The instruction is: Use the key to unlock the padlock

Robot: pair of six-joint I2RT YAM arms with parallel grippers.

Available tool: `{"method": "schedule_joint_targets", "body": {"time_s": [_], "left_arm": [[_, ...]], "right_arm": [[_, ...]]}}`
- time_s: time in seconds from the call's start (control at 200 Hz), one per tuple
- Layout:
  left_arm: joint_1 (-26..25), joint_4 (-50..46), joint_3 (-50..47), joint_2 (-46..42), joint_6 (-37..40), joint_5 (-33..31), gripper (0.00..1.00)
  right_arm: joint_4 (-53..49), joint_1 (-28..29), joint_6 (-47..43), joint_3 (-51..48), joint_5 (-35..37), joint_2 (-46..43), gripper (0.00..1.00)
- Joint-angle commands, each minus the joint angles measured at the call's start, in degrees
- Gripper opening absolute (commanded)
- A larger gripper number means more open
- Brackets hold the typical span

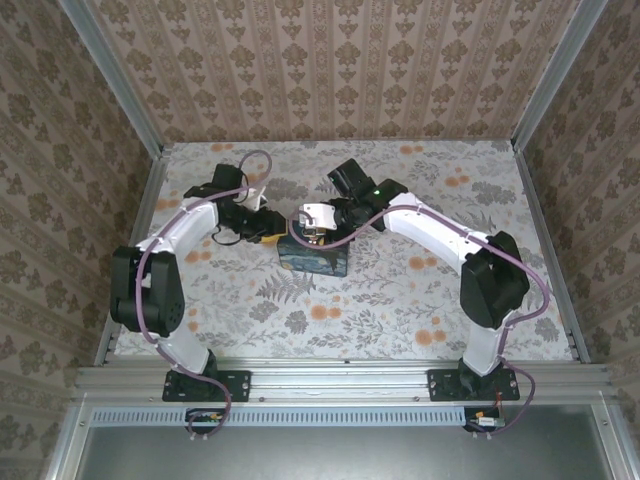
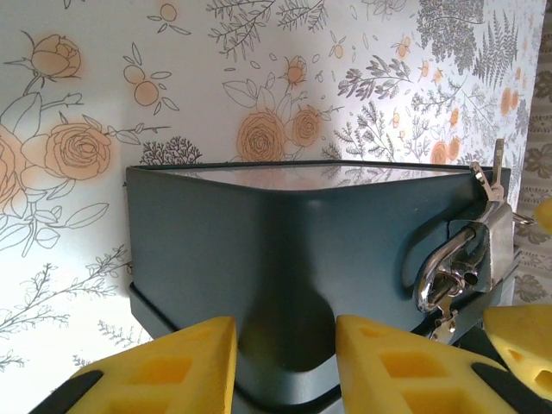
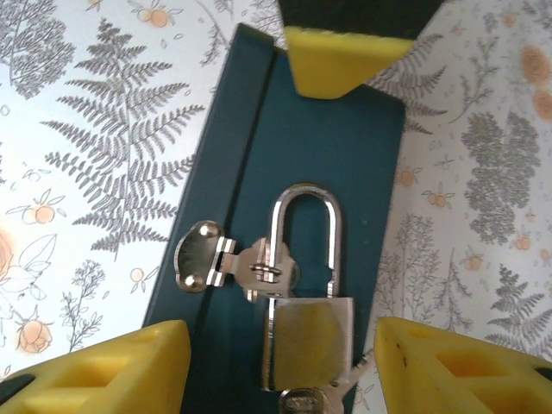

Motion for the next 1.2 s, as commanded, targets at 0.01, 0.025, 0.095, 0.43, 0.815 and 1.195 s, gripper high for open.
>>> {"method": "schedule_joint_targets", "body": {"time_s": [0.01, 0.025, 0.095, 0.43, 0.815, 1.195], "left_arm": [[0.42, -1.45, 0.96, 1.76, 1.98, -0.22, 0.35], [0.41, -1.45, 0.98, 1.77, 2.03, -0.23, 0.35], [0.51, -1.6, 1.07, 1.94, 2.41, 0.06, 0.35], [0.51, -2.12, 0.63, 2.78, 4.43, 0.69, 0.35], [0.86, -1.41, 1.74, 4.48, 4.33, 0.59, 0.35], [1.66, -2.36, 2.82, 4.94, 4.72, 0.31, 0.34]], "right_arm": [[-4.52, -0.31, -3.16, 2.77, -1.28, 1.74, 0.59], [-4.93, -0.33, -3.32, 2.96, -1.11, 2.03, 0.59], [-6.92, -0.41, -3.89, 4.35, -0.39, 3.25, 0.59], [-9.62, -1.07, -4.88, 10.12, 5.87, 10.0, 0.57], [-17.79, -2.26, -7.64, 22.13, 3.69, 15.84, 0.54], [-21.94, -3.92, -10.26, 26.85, 3.79, 19.65, 0.55]]}}
